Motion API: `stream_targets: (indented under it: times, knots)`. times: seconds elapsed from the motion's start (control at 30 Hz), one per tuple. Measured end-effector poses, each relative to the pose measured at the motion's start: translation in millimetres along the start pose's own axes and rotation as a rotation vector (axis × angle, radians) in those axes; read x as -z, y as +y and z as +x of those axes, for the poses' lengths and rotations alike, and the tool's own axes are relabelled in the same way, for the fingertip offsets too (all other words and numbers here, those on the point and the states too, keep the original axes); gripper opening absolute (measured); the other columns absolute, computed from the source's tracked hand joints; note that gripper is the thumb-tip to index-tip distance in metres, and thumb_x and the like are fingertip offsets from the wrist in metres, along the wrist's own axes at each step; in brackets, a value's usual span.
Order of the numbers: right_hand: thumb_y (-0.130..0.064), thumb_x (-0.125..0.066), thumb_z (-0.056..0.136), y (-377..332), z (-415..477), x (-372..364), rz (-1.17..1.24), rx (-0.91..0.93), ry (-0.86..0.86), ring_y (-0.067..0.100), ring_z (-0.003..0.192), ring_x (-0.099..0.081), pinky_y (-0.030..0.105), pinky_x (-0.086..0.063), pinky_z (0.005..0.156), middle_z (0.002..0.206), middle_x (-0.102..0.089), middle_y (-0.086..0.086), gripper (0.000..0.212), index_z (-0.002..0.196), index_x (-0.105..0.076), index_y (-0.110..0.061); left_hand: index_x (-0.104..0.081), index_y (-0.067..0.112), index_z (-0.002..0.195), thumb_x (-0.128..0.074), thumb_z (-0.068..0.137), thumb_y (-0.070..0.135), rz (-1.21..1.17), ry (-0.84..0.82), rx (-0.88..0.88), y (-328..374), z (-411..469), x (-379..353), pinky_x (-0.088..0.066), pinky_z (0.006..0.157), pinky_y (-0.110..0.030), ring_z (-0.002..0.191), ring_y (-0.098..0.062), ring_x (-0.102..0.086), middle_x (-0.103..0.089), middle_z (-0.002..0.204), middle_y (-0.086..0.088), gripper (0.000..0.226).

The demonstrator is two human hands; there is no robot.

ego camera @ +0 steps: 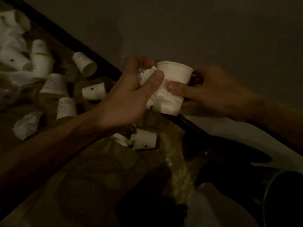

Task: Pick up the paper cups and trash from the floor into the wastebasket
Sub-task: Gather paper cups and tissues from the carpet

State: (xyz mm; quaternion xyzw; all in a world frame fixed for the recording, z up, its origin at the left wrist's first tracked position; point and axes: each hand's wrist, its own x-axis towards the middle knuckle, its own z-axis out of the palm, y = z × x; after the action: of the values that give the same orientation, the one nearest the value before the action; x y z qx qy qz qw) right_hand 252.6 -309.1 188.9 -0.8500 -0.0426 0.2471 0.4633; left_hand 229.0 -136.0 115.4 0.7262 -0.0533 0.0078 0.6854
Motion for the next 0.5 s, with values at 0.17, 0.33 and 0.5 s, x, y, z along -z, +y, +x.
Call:
stream_targets:
  times: [0.17,0.33,0.5]
  knots:
    - [-0.054,-0.076,0.05,41,-66,57,-0.038,0.085,0.243,0.008,0.082,-0.073,0.024,-0.06,0.063,0.091,-0.074,-0.01,0.058,0.1,-0.058,-0.03,-0.046,0.035,0.099,-0.054,0.091,0.04,-0.108,-0.225,-0.093,32,-3,-75,-0.05,0.063,-0.01,0.08,0.011,-0.064,-0.064,0.081,0.033,0.013]
    - [-0.049,-0.076,0.042,99,-178,95,0.064,-0.014,0.433,0.006,0.075,-0.073,0.018,-0.056,0.057,0.087,-0.075,-0.009,0.059,0.094,-0.062,-0.025,-0.044,0.029,0.098,-0.055,0.1,0.026,-0.009,-0.373,-0.187,51,-57,-182,-0.039,0.063,-0.001,0.075,0.018,-0.053,-0.052,0.086,0.019,0.011]
    - [-0.058,-0.075,0.039,168,-280,119,0.049,-0.174,0.664,0.004,0.074,-0.071,0.018,-0.054,0.055,0.085,-0.074,-0.012,0.064,0.096,-0.063,-0.031,-0.046,0.022,0.099,-0.056,0.099,0.024,-0.08,-0.687,-0.149,60,-95,-279,-0.041,0.066,-0.012,0.077,0.002,-0.049,-0.051,0.09,0.008,0.01]
